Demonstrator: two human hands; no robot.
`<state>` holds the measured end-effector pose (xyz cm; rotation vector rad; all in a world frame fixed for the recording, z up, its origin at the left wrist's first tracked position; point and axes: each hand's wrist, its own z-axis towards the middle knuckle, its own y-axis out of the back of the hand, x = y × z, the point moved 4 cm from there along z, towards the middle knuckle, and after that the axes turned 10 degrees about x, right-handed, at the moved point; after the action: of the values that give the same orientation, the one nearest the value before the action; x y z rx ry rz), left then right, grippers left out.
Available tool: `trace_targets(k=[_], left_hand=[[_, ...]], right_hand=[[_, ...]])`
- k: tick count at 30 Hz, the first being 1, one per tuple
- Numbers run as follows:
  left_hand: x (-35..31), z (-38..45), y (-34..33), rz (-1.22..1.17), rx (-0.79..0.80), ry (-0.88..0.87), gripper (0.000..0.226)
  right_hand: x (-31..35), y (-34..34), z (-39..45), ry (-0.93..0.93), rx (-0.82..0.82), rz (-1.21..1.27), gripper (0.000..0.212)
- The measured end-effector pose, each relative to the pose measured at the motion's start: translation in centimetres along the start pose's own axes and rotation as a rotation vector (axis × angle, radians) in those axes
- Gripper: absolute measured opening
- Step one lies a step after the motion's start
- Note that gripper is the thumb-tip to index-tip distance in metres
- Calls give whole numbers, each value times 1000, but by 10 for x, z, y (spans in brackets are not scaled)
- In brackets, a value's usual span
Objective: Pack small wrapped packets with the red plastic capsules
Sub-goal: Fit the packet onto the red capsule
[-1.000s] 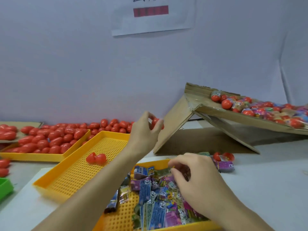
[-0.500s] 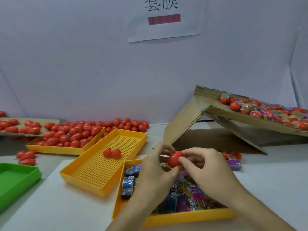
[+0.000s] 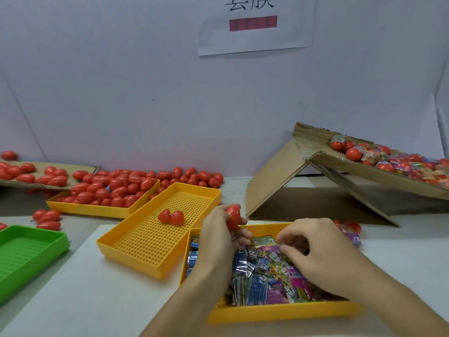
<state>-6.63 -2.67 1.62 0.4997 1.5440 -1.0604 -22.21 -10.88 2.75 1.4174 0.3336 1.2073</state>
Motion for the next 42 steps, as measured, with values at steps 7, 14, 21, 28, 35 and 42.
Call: trace_targets(k=[7,14,21,28,35,42], left_hand=[[4,1,-3,13,27,5,32],[4,1,-2,70,37,-25,30],[4,2,-3,69,43,-24,30],[5,2,-3,97,48,-20,31],[5,3,-2,105,52,-26,32],[6,3,-2,122,68,-36,32]], right_hand=[[7,-17,-2,-24,95,-177,27],[7,-8,0,-22,2,-69,10],[7,3,-8,-89,339,-105,27],[11,0,-9,-80,285,-136,9],[-2,9,-10,-152,357,-194,30],[0,6,-8,-133,354,-155,20]])
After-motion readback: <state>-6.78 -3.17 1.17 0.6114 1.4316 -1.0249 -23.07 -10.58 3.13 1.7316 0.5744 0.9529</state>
